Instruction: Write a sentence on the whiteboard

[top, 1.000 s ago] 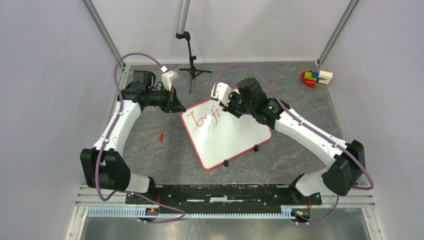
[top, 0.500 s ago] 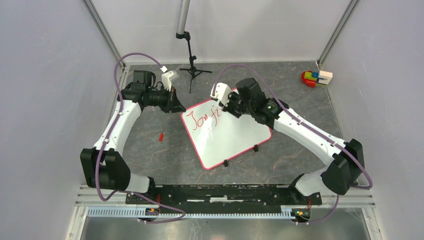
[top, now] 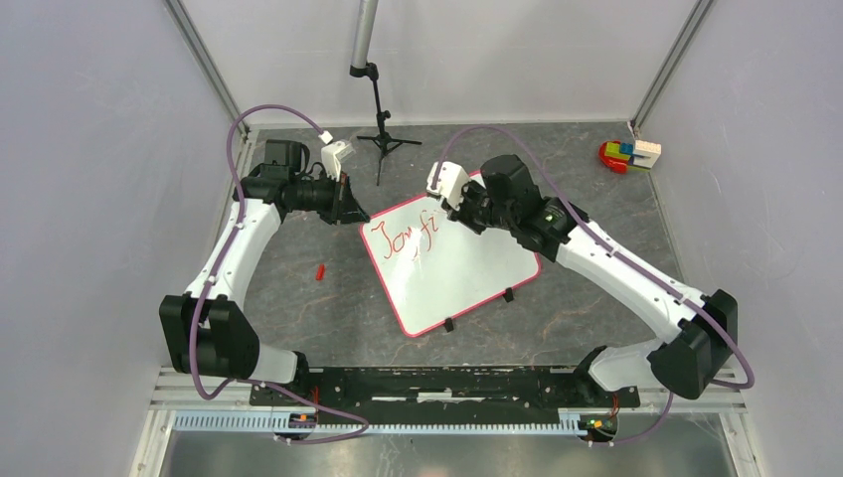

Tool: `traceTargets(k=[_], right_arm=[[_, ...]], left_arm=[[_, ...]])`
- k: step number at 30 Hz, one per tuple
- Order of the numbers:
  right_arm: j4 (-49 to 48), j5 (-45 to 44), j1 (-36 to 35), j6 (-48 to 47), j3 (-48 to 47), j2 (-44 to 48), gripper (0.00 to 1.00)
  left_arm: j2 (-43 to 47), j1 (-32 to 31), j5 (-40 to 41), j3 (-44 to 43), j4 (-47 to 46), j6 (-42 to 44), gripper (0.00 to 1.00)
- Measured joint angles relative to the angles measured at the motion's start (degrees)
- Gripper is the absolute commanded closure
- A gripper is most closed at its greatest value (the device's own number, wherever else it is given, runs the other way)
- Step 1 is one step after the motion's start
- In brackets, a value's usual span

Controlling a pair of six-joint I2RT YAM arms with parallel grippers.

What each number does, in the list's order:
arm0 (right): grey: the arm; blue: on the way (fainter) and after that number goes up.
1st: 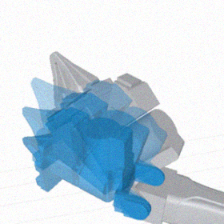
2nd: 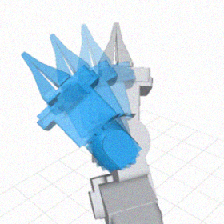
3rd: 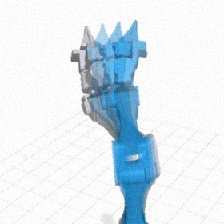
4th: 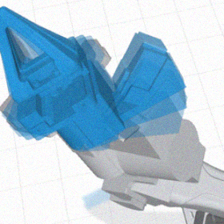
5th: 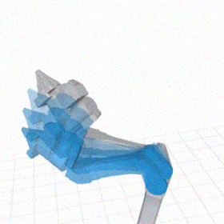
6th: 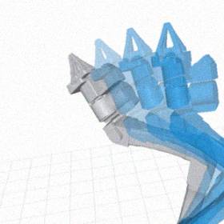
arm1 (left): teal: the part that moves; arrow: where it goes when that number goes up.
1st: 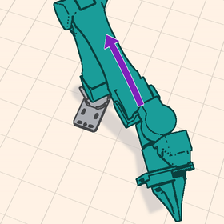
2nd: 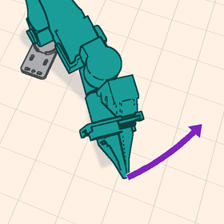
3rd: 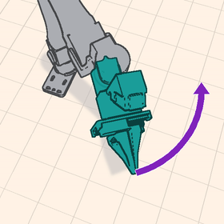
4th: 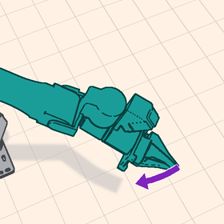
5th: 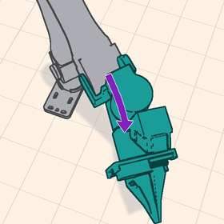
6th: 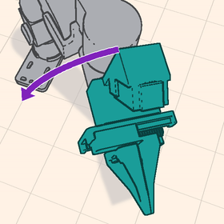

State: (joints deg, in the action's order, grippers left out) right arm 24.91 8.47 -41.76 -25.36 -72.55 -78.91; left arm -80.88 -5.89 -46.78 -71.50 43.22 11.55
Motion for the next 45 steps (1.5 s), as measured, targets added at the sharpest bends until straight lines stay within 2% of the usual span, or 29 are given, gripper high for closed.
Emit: traceTargets(k=[10, 38, 45], right_arm=[[0.37, 0.11, 1.84, -0.02, 3.21, 1.75, 1.0], [-0.24, 2.01, 1.79, -0.02, 3.3, -0.9, 1.0], [-1.66, 2.45, 1.75, 0.37, 6.56, 0.85, 1.0]], left_arm=[[0.0, 0.0, -0.02, 0.0, 0.09, 0.0, 0.93], [-0.02, 0.0, 0.07, -0.02, 0.11, 0.02, 0.93], [-0.11, 0.0, 0.13, -0.02, 0.11, 0.02, 0.93]])
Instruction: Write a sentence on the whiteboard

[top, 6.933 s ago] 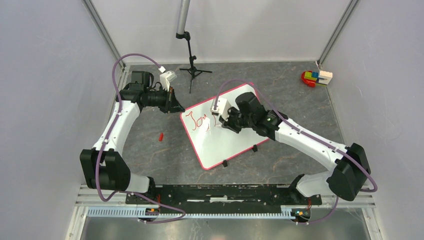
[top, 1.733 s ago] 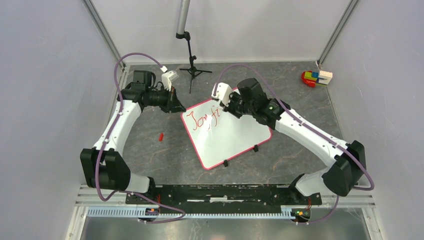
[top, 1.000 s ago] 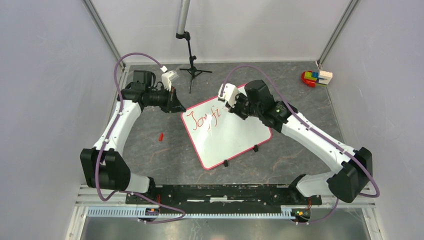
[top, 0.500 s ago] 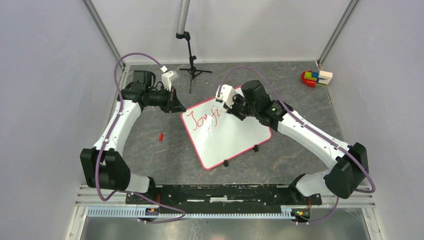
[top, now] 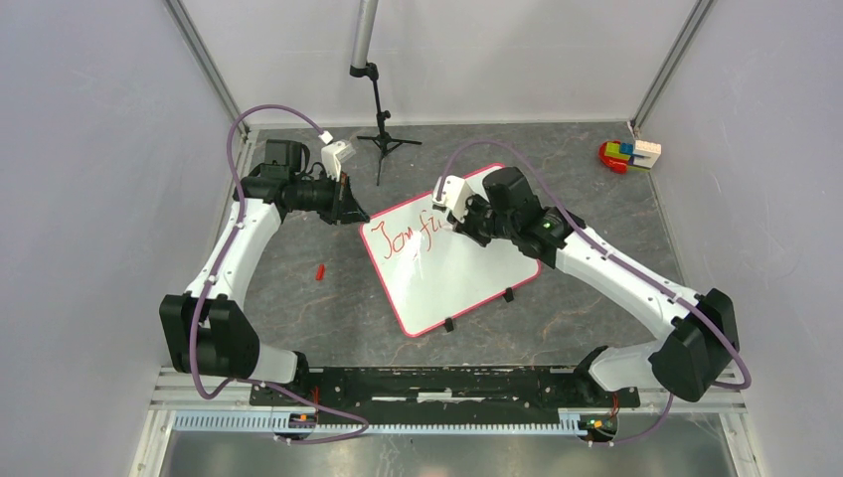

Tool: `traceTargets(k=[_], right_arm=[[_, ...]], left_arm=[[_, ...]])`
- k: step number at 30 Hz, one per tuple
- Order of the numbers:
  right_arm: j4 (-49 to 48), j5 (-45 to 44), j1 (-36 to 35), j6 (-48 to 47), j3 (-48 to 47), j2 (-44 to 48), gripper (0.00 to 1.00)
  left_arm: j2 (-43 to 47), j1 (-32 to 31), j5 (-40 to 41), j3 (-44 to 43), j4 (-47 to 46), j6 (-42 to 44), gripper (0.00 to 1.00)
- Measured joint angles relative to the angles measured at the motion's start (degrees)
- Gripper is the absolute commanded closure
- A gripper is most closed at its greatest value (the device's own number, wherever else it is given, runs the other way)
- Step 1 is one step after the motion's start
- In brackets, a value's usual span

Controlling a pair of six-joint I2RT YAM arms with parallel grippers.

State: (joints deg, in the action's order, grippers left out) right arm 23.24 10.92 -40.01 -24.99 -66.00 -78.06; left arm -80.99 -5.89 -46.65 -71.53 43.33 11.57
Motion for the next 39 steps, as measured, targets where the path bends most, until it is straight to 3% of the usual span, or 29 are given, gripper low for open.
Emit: traceTargets(k=[39], right_arm=[[-0.04, -1.57, 0.81, -0.39, -1.44, -0.59, 1.0]], left_arm=[[-0.02, 0.0, -0.02, 0.0, -0.02, 0.0, 0.93]])
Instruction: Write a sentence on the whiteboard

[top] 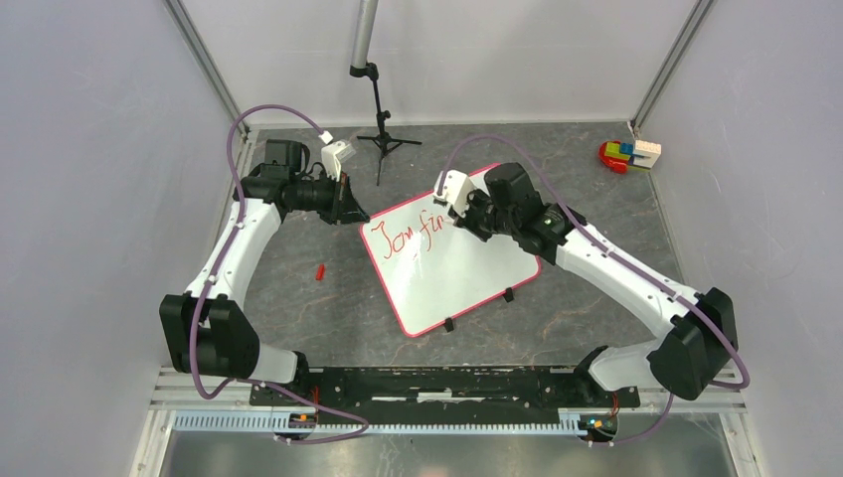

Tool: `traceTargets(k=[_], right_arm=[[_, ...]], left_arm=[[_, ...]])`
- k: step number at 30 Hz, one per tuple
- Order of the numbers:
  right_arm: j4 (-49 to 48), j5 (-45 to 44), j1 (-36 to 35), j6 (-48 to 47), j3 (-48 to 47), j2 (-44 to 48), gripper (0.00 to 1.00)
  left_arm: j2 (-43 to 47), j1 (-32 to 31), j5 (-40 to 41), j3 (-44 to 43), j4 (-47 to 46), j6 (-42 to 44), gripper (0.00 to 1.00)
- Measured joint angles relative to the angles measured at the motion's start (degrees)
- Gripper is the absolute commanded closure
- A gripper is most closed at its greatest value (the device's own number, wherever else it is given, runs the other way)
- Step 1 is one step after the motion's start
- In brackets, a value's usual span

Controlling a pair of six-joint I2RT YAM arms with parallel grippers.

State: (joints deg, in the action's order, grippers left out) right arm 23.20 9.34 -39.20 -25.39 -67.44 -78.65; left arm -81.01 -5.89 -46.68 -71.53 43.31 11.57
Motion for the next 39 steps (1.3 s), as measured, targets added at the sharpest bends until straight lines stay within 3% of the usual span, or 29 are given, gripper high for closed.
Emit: traceTargets(k=[23, 39], right_arm=[[1.11, 0.48, 1.46, 0.04, 1.07, 2.95, 1.0], [0.44, -1.07, 1.46, 0.04, -1.57, -0.35, 1.0]], left_arm=[[0.02, 0.0, -0.09, 0.0, 0.0, 0.0, 0.93], [0.02, -0.02, 0.0, 0.0, 0.0, 0.0, 0.93]])
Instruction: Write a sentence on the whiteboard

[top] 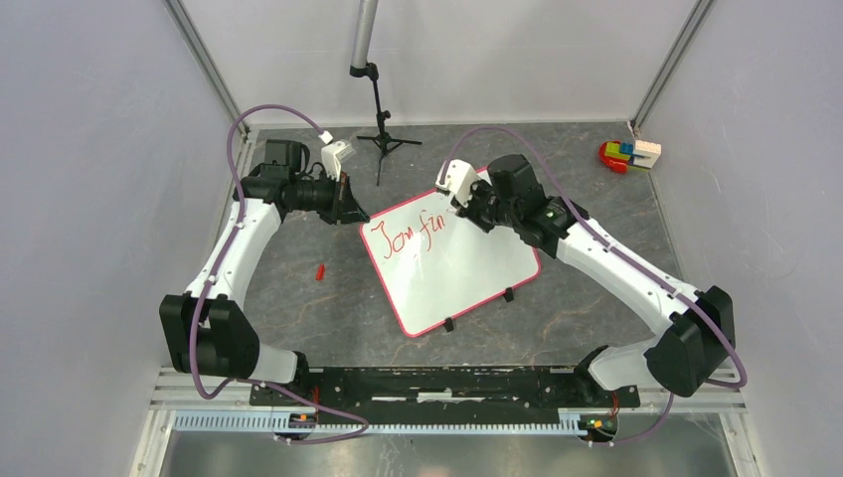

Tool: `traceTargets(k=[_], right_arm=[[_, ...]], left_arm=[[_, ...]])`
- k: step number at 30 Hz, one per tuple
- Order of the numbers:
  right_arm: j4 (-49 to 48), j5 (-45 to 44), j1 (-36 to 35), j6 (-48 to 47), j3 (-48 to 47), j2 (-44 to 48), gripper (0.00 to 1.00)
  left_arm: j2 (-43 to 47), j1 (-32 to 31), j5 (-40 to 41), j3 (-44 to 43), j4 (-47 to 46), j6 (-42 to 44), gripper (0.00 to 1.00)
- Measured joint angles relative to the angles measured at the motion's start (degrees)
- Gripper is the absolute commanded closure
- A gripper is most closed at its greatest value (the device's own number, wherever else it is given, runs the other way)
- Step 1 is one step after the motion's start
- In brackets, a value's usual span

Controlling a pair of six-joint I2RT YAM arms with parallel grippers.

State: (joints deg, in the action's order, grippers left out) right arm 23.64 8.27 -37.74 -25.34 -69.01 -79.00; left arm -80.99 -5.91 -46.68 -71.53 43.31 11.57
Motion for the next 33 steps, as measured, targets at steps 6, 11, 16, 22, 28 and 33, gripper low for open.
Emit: traceTargets(k=[6, 11, 16, 22, 28, 33], right_arm=[[-0.04, 0.39, 0.0, 0.0, -1.16, -0.72, 1.0], [-0.02, 1.09, 0.0, 0.0, -1.16, -0.81, 1.0], [-0.15, 2.21, 0.0, 0.0, -0.57, -0.7, 1.0], [-0.42, 3.32, -0.02, 0.02, 3.02, 1.25, 1.0], [-0.13, 3.15, -0.02, -0.02, 3.69, 1.95, 1.0], [-0.02, 1.95, -0.02, -0.04, 3.65, 1.97, 1.0]], left_arm=[[0.0, -0.02, 0.02, 0.0, 0.0, 0.0, 0.93], [0.0, -0.02, 0.02, 0.0, -0.02, 0.0, 0.93], [0.0, -0.02, 0.04, 0.0, -0.02, 0.0, 0.93], [0.0, -0.02, 0.09, 0.0, 0.0, 0.0, 0.93], [0.0, -0.02, 0.04, 0.0, 0.0, 0.0, 0.93], [0.0, -0.02, 0.04, 0.0, -0.02, 0.0, 0.93]])
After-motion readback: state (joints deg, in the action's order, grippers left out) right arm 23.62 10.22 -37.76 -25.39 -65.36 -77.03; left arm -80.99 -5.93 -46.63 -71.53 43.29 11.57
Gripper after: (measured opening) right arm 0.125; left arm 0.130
